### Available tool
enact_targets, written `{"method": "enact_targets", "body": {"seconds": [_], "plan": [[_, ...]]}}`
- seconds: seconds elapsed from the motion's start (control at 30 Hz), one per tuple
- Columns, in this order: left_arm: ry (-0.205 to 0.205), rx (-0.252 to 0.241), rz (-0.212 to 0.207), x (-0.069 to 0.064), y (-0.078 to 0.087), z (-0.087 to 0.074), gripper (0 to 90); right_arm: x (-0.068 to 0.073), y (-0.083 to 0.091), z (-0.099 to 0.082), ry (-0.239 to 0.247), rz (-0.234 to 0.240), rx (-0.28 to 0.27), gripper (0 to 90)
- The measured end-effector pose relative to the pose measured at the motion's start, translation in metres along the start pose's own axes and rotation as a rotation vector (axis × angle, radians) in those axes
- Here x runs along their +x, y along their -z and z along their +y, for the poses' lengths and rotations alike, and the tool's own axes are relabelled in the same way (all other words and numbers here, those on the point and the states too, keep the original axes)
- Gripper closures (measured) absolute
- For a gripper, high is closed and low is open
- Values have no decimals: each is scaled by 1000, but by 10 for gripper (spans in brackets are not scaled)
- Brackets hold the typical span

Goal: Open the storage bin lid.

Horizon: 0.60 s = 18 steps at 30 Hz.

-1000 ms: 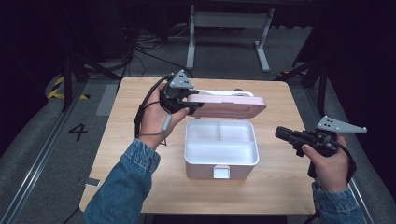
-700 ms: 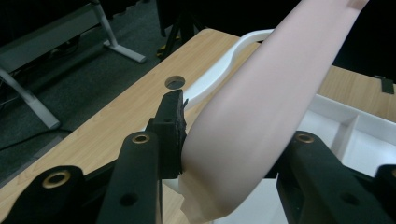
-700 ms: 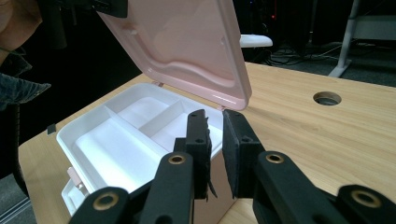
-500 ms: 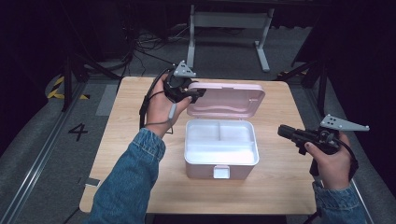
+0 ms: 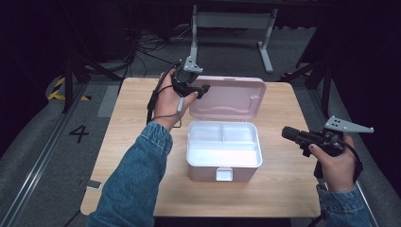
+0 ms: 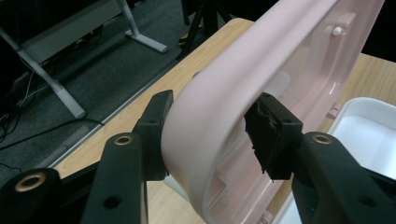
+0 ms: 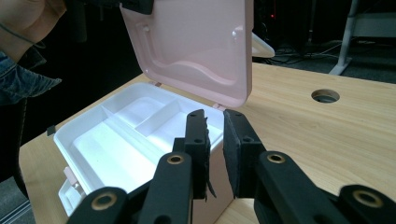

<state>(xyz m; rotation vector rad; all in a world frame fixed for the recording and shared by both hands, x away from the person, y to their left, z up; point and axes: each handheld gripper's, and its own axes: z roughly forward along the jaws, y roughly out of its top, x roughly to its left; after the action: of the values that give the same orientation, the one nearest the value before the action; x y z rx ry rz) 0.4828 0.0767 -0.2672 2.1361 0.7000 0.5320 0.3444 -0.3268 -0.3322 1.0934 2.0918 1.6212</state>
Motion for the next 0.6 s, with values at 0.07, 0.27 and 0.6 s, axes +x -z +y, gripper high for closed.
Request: {"method": "enact_targets", "body": {"seconds": [0.07, 0.27, 0.6], "plan": [[2, -5, -3, 3, -3, 0, 530, -1, -1, -1, -3, -6, 6, 800], [10, 15, -3, 9, -12, 3, 515, -5, 0, -9, -1, -50, 37, 730], [56, 27, -8, 19, -30, 3, 454, -14, 4, -17, 13, -112, 58, 684]]}}
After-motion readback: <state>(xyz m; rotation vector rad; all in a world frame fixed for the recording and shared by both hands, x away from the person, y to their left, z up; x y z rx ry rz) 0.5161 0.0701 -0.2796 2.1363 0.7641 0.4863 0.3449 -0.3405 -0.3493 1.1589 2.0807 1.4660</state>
